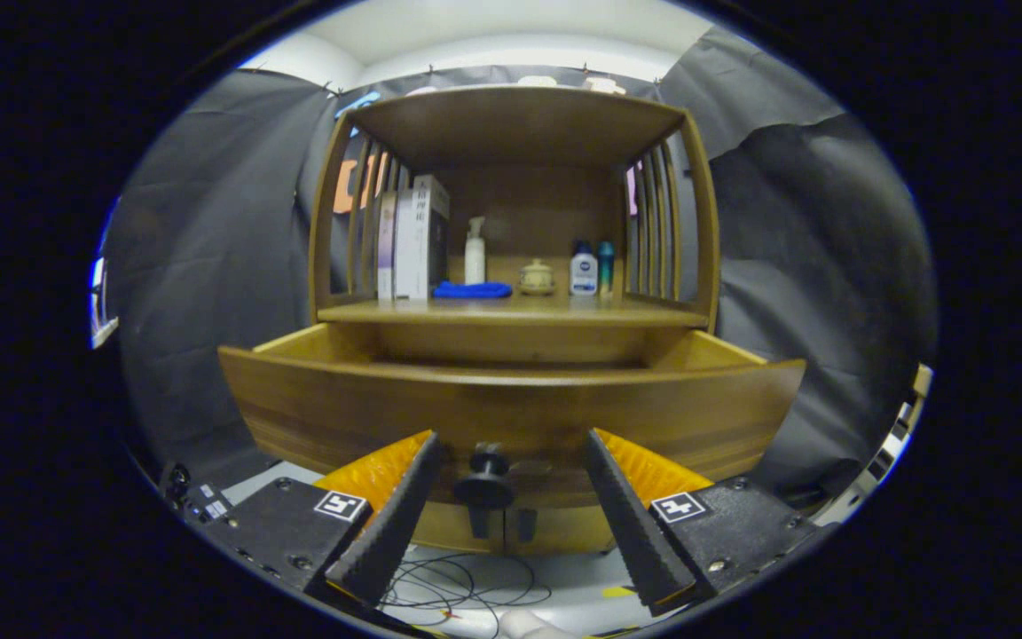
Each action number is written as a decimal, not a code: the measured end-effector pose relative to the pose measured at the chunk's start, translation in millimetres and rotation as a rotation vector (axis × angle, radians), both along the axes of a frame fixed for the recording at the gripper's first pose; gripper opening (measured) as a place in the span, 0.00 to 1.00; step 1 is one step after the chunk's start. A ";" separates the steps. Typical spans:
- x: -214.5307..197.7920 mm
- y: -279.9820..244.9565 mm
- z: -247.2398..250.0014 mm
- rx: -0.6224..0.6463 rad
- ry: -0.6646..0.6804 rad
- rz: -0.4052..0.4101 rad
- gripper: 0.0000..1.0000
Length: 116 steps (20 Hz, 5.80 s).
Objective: Pull open the drawer, take out the items inside it, and place them on the countertop above the cabinet.
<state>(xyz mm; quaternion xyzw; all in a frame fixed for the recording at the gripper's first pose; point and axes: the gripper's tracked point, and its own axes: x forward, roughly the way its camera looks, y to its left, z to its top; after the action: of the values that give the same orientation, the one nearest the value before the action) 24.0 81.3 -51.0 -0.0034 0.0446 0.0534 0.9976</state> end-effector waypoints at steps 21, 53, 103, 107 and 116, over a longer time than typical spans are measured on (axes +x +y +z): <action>138.8 53.2 34.0 -0.101 0.771 0.149 0.97; 163.2 11.0 107.5 -0.091 0.796 0.091 0.19; 80.9 4.4 167.7 0.019 0.026 0.066 1.00; 31.6 11.9 128.4 0.030 -0.034 0.089 1.00; -13.6 2.6 17.9 0.017 -0.039 0.020 1.00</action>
<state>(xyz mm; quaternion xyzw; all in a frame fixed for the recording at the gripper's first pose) 10.4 83.9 -33.1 0.0035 0.0246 0.0635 0.9977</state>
